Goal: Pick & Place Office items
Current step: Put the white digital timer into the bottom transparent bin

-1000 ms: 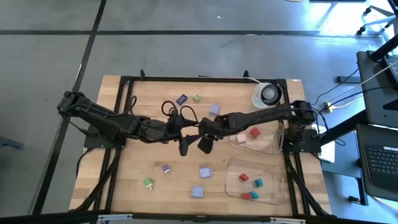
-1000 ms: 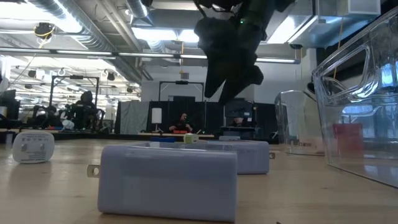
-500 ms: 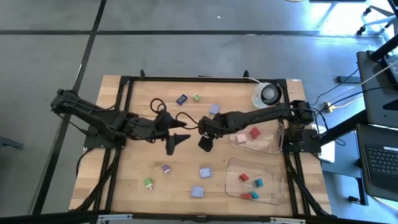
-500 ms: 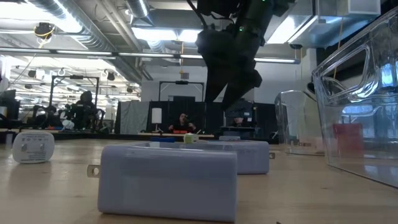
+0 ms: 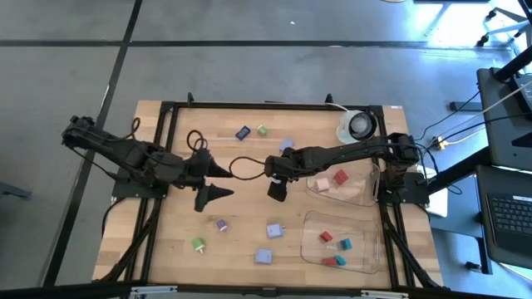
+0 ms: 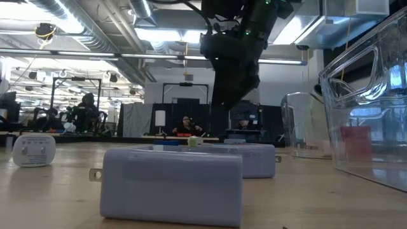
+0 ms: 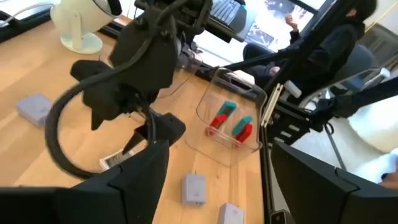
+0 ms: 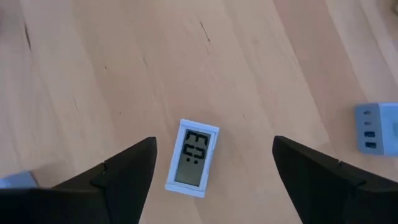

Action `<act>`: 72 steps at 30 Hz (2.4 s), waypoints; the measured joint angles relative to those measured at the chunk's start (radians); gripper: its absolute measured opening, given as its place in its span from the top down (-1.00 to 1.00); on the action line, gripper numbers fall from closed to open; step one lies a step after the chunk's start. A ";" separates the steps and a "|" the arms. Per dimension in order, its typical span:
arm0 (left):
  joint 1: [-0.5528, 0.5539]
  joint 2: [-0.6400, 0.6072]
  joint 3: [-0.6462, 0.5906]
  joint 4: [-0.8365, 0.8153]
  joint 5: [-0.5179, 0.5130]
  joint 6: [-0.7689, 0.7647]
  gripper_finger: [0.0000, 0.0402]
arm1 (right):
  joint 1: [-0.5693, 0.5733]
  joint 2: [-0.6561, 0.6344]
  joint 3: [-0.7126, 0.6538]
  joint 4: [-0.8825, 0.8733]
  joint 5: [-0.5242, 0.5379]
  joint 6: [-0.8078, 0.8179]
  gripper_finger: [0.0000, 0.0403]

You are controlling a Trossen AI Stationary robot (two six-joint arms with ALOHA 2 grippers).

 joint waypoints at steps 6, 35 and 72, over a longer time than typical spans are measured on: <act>-0.018 -0.046 0.000 -0.005 -0.040 0.000 -0.39 | 0.000 0.009 0.000 0.006 0.016 -0.054 -0.61; -0.025 -0.071 -0.001 -0.006 -0.089 0.019 -0.39 | -0.008 0.198 0.002 0.026 -0.069 -0.129 -0.58; -0.025 -0.070 -0.001 0.001 -0.149 0.034 -0.39 | -0.021 -0.188 -0.002 0.067 0.198 0.092 0.31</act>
